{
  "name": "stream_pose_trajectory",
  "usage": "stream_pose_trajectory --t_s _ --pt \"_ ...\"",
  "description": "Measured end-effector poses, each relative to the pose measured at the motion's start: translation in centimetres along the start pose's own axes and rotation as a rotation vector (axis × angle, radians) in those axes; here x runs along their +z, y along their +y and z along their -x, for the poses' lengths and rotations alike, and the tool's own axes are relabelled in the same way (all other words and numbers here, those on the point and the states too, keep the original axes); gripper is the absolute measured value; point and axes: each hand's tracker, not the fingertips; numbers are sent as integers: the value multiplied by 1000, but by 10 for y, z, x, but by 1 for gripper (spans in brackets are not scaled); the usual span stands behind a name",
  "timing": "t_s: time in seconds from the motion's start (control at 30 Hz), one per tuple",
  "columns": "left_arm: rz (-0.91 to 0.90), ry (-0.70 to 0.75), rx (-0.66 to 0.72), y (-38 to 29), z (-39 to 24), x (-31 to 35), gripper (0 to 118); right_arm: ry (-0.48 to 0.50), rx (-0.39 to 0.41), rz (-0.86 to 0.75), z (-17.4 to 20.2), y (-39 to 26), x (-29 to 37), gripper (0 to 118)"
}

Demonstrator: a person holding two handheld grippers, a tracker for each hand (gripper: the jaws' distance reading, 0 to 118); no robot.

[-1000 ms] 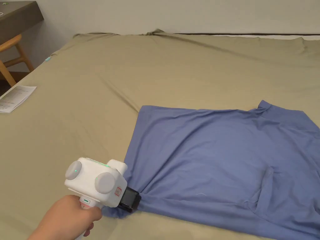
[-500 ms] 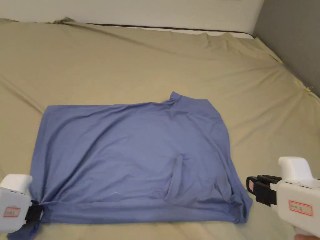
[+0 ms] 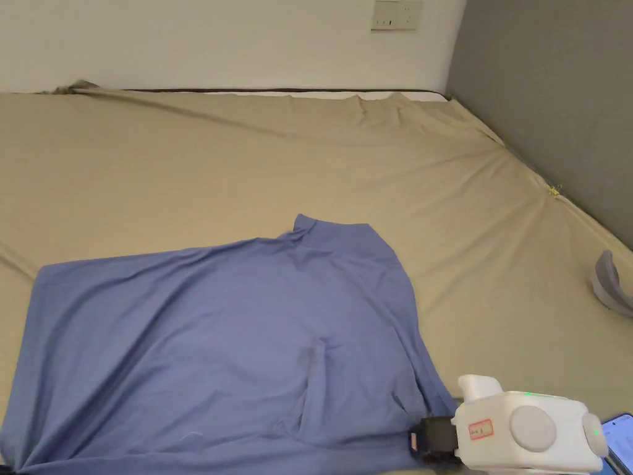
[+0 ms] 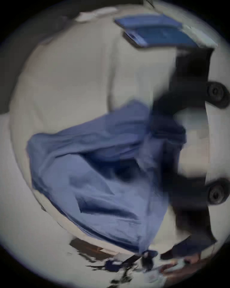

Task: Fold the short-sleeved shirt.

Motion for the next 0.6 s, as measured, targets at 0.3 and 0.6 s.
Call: stream_pose_trajectory --t_s 0.3,0.6 --pt "28 -127 -4 -6 1 40 3 180 -34 -168 -20 -10 105 3" --pt "123 -133 -9 -31 -3 51 3 148 -34 -54 -17 -33 151 3"
